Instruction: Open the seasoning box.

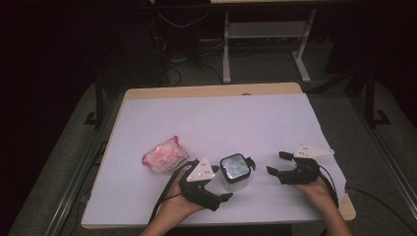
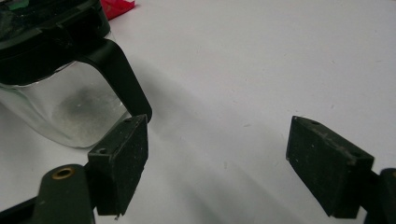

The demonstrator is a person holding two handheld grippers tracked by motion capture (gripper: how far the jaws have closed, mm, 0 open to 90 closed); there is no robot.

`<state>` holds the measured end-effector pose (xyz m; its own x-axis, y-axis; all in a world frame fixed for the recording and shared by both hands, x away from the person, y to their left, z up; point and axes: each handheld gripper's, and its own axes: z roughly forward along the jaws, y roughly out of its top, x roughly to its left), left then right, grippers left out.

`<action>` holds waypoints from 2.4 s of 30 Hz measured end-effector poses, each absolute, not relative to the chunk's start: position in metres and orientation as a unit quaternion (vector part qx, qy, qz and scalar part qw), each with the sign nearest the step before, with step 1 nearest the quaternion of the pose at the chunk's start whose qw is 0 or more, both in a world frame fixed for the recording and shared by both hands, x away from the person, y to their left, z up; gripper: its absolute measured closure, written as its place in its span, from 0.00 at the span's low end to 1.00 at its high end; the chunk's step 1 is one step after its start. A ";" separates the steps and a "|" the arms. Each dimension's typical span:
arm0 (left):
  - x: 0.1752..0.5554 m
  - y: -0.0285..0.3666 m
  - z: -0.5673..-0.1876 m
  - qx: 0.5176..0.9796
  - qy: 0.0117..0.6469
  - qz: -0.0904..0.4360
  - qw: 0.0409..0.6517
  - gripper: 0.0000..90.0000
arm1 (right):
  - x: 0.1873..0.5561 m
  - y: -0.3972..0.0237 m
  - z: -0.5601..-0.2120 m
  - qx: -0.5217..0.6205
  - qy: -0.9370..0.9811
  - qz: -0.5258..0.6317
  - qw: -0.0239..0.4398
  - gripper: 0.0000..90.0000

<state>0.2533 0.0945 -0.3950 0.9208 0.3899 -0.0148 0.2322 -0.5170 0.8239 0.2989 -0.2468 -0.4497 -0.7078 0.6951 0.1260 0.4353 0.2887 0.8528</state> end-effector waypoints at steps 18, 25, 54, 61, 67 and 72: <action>0.270 0.088 -0.402 0.876 0.194 0.116 0.427 0.13 | 0.299 -0.247 -0.450 0.359 0.790 0.479 0.131 0.23; 0.272 0.084 -0.406 0.878 0.195 0.113 0.421 0.14 | 0.299 -0.247 -0.450 0.360 0.790 0.479 0.130 0.23; 0.280 0.086 -0.408 0.872 0.202 0.086 0.438 0.20 | 0.299 -0.245 -0.451 0.355 0.794 0.475 0.131 0.23; 0.281 0.087 -0.407 0.870 0.201 0.084 0.442 0.20 | 0.299 -0.245 -0.452 0.353 0.797 0.473 0.129 0.23; 0.280 0.088 -0.406 0.869 0.201 0.084 0.445 0.20 | 0.299 -0.245 -0.452 0.353 0.797 0.472 0.130 0.23; 0.282 0.091 -0.404 0.863 0.202 0.079 0.456 0.22 | 0.299 -0.244 -0.453 0.353 0.798 0.471 0.129 0.23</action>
<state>0.2817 0.0907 -0.4036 0.9059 0.4207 -0.0477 0.2765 -0.5025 0.8191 0.2993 -0.2438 -0.4525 -0.7167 0.6857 0.1268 0.4426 0.3068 0.8426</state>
